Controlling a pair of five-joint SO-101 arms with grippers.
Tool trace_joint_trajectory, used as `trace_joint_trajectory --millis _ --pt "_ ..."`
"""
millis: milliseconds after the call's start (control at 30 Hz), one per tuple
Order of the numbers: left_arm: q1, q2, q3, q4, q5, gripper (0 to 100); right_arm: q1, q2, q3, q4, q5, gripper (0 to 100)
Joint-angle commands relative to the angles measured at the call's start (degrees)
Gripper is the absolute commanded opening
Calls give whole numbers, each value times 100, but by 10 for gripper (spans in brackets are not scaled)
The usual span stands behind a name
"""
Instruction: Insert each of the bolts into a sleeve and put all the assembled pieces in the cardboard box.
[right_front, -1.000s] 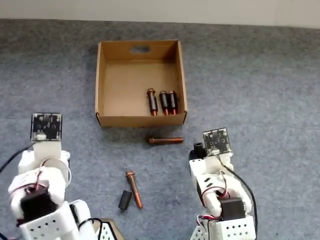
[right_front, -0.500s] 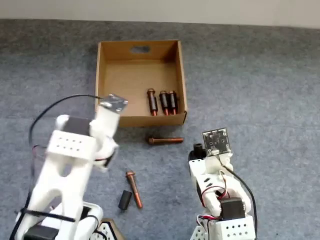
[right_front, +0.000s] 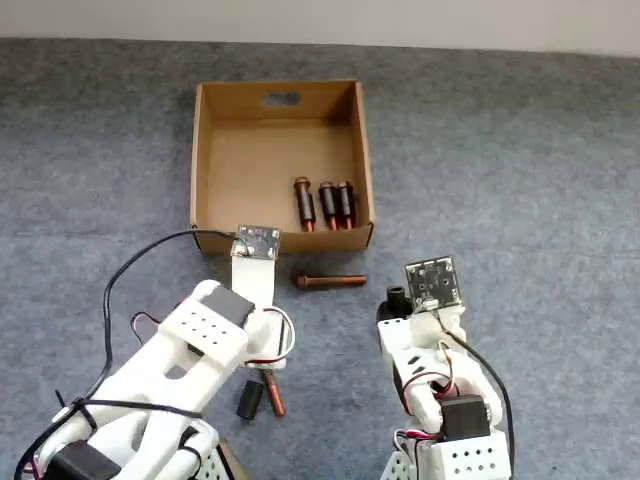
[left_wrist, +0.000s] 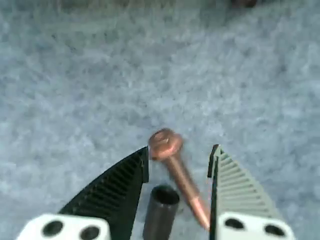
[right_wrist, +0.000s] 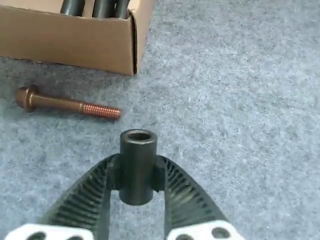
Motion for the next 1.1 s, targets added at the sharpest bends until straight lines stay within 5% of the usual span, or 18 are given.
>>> trace_joint_trajectory --millis 0,667,1067 --pt "57 13 198 -422 70 210 57 -66 31 -13 -18 5" --pt "-163 22 681 -870 79 210 66 -66 31 13 -9 5" --pt "-163 22 699 -2233 62 210 75 -66 31 13 -9 5"
